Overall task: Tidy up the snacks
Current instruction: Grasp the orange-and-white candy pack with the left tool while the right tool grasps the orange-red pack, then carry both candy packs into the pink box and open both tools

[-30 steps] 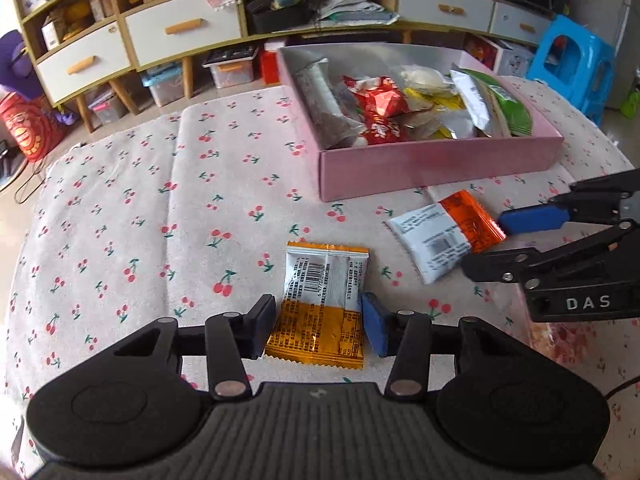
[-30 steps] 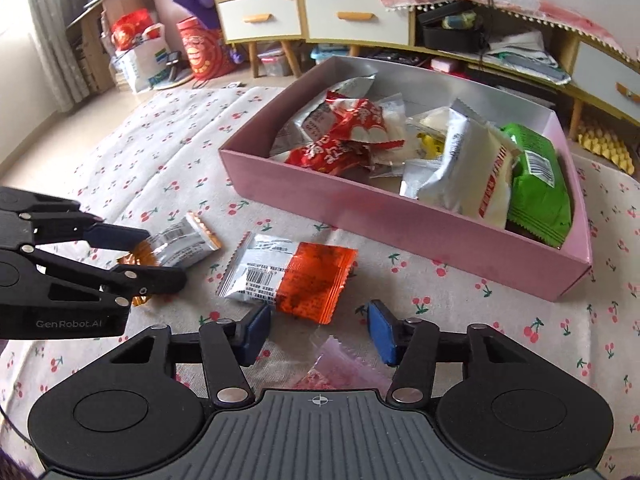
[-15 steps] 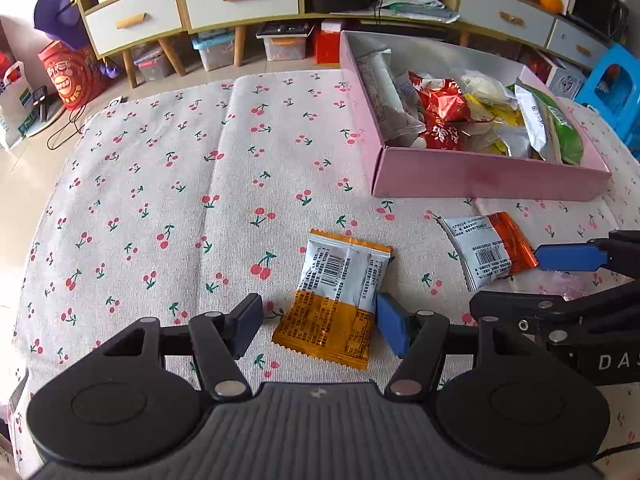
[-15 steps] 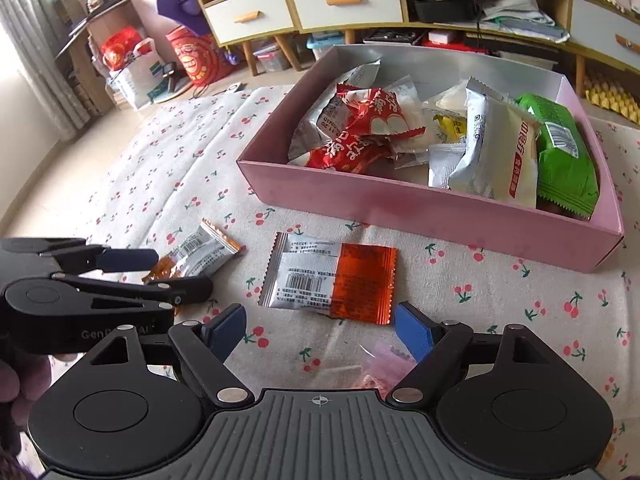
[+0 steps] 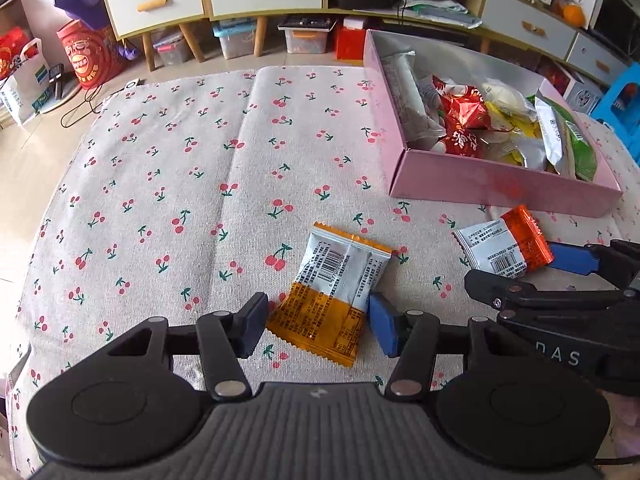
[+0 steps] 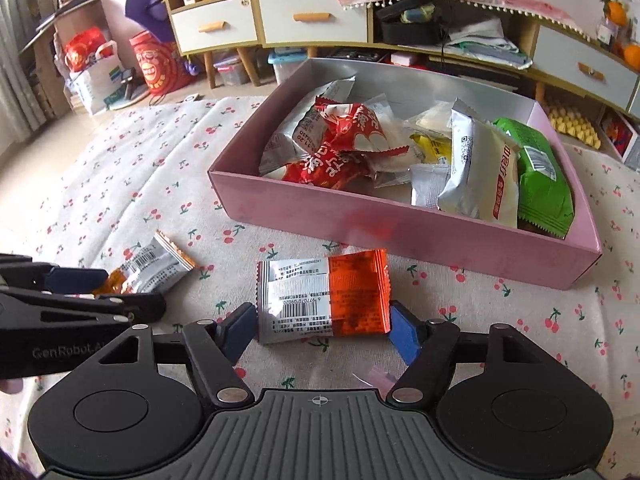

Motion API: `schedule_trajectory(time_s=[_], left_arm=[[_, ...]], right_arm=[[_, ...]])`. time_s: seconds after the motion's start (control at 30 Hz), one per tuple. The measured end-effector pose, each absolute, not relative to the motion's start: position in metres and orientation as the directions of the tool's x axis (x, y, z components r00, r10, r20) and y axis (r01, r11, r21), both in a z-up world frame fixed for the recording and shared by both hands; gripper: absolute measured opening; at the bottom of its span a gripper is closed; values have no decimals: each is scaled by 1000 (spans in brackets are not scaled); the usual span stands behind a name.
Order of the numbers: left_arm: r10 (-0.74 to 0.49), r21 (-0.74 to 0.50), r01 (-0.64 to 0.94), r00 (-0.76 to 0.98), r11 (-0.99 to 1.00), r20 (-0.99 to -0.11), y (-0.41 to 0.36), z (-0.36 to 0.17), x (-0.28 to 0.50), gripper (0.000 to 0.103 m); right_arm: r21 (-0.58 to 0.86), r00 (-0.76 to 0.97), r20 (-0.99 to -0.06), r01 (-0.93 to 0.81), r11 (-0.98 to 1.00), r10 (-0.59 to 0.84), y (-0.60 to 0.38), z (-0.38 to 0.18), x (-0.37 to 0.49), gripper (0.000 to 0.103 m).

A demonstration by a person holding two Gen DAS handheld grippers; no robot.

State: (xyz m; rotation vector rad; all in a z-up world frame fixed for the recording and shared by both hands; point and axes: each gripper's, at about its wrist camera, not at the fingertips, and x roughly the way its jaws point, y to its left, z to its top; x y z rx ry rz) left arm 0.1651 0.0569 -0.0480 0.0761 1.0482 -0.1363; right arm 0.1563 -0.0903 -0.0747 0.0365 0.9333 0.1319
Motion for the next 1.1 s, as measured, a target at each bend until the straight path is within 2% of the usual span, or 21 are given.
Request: schedule_trajectory(time_s=[0.17, 0.63, 1.1], left_arm=[[-77, -25, 115, 480, 993, -874, 60, -46, 165, 49], [-150, -141, 54, 479, 988, -865, 65, -33, 164, 48], [-188, -195, 53, 593, 979, -783, 54, -8, 171, 48]], right_arm=[[130, 575, -805, -75, 989, 149, -100, -71, 157, 60], [408, 528, -780, 23, 913, 336, -142, -55, 152, 60], [538, 639, -664, 47, 841, 389, -174, -17, 156, 60]])
